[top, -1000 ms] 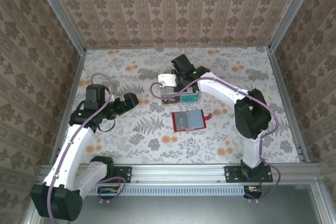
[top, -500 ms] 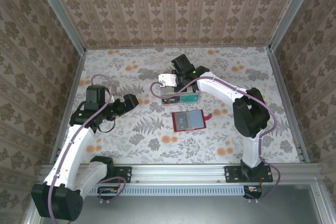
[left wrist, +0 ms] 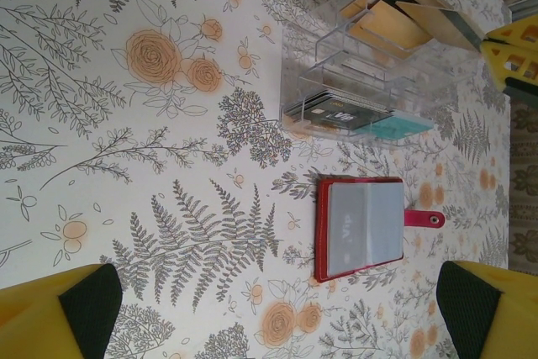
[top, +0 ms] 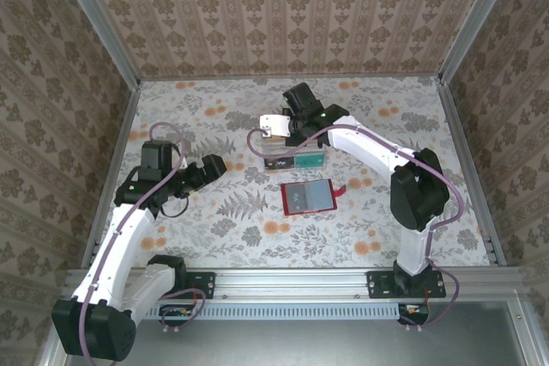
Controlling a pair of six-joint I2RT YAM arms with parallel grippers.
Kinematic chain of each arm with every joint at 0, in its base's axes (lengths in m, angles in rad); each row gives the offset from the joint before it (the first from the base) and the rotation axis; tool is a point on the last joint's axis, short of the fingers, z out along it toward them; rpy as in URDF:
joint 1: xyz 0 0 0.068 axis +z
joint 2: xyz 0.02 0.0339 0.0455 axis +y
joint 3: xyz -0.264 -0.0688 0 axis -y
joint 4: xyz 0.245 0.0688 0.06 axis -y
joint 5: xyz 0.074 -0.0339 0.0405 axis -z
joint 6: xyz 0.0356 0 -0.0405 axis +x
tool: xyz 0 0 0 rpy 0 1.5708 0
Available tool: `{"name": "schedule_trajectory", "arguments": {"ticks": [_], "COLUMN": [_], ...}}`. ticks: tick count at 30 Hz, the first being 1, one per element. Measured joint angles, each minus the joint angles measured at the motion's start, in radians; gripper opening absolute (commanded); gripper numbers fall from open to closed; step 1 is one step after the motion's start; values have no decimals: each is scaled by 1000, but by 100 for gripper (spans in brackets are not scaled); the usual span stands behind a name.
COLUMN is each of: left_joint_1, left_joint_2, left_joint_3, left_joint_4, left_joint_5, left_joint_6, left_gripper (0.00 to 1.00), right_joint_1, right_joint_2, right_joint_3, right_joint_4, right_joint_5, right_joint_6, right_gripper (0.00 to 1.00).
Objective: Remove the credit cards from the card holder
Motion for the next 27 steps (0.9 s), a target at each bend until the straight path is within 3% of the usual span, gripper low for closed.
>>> {"name": "schedule_trajectory", "arguments": {"ticks": [24,27], "left_joint_1": [5,6], "left_joint_2": [0,0], "left_joint_3": [0,0], "left_joint_4": [0,0], "left_joint_5": [0,0], "left_joint_6": [0,0], "left_gripper": [100,100], "right_joint_1": [-10,-10], "right_joint_2": [65,66], "right_joint_3": [26,26], "right_joint_4": [5,6], "right_joint_5": [0,0], "right_joint_6": [1,1], "right_gripper": [0,9]}}
